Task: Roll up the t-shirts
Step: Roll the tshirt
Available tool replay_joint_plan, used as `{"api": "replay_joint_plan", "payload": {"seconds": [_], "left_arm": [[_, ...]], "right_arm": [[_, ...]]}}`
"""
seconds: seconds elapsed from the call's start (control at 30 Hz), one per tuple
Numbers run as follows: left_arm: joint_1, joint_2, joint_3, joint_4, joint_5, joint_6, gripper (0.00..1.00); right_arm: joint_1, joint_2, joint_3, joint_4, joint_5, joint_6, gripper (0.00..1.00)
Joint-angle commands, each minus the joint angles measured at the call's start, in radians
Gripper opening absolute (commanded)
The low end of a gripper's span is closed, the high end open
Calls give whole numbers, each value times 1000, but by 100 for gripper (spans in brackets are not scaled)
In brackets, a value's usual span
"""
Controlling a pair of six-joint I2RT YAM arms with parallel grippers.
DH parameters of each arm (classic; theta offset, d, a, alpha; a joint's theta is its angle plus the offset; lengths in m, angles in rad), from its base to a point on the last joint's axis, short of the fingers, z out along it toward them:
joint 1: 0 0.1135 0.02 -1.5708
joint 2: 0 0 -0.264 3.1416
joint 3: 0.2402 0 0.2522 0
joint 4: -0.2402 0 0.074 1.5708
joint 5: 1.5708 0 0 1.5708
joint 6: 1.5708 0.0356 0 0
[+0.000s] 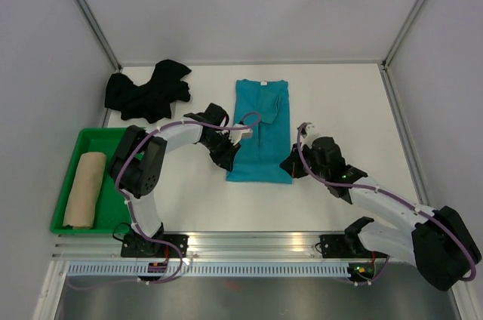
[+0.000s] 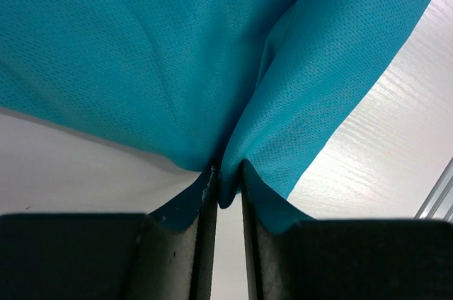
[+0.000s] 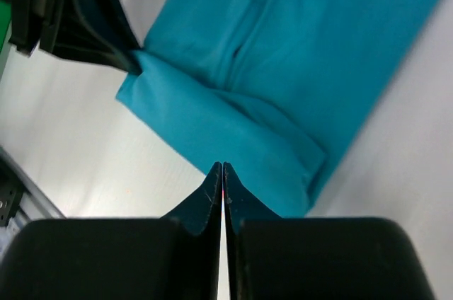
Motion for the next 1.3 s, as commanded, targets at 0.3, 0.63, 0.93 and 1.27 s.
{"api": "replay_joint_plan", "payload": {"seconds": [0.3,0.63,0.93,1.27], "left_arm": [[4,-59,14,15,-59,-34,33],[3,-219,20,10,-181,-32,43],[-259,-320,-90,21,-352,133,52],[-335,-256,-243,251,-481,293,60]], "right_arm": [[-14,343,-25,287,-84,116,0],[-37,400,-32,290,-73,147,0],[-54,390,-36,254,-58,158,0],[-65,383,-21,271,-102,149,1]]}}
